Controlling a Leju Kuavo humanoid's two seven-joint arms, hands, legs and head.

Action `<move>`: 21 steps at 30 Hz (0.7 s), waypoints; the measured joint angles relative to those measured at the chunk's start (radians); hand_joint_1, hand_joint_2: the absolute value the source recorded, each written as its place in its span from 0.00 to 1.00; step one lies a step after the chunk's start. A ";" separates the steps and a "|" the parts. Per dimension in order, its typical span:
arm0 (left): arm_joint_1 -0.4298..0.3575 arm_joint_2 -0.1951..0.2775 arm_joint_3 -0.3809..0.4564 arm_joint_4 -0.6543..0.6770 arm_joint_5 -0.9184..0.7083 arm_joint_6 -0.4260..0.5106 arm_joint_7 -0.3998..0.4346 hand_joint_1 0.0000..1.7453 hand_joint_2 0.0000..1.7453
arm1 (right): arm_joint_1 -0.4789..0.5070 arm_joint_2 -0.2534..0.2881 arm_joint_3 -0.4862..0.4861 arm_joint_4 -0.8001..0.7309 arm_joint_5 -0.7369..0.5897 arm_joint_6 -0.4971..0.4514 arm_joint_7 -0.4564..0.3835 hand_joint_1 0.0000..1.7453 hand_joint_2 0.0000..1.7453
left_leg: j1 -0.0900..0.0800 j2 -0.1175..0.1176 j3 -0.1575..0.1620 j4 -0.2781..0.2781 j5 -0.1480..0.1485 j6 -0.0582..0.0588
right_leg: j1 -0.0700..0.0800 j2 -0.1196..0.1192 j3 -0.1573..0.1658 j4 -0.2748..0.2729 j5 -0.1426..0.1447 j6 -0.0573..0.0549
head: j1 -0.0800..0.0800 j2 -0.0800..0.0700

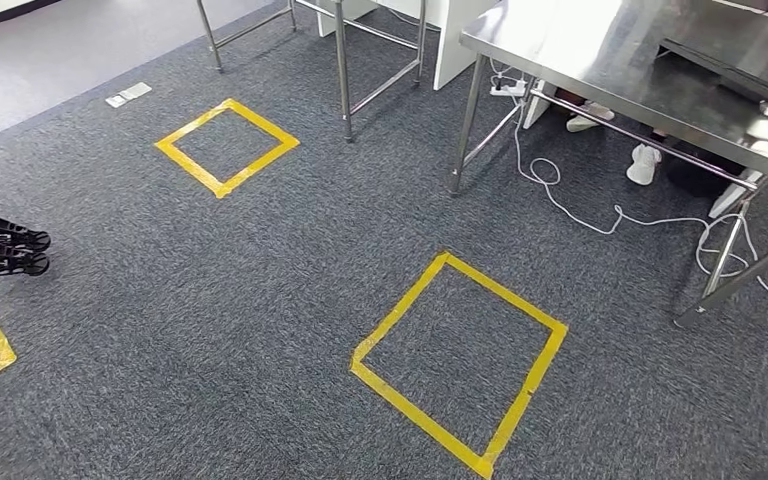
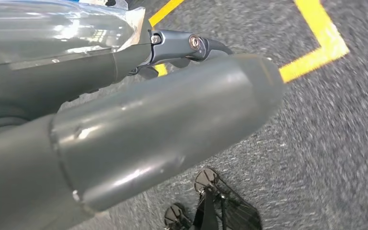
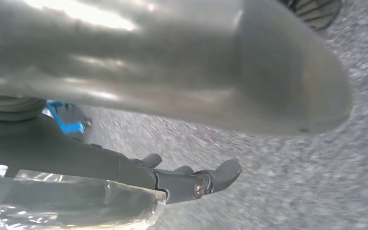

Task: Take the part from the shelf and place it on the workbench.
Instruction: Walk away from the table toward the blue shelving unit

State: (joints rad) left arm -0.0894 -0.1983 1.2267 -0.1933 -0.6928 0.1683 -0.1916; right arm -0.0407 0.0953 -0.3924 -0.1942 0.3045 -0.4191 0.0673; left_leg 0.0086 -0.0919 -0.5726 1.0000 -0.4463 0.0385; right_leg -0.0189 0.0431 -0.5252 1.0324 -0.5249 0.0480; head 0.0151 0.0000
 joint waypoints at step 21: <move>-0.020 -0.010 0.087 0.000 0.086 0.081 -0.007 0.00 0.00 | -0.020 0.013 0.117 0.001 0.149 0.038 0.032 0.00 0.00 | 0.007 0.114 -0.003 0.003 -0.006 -0.002 | 0.016 -0.123 0.031 -0.005 -0.028 -0.025 | -0.008 0.000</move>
State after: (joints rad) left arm -0.1089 -0.2088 1.3142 -0.1933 -0.6071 0.2488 -0.1985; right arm -0.0608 0.1086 -0.2753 -0.1933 0.4531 -0.3808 0.0994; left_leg 0.0154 0.0217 -0.5753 1.0030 -0.4519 0.0367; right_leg -0.0028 -0.0795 -0.4937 1.0276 -0.5527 0.0227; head 0.0074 0.0000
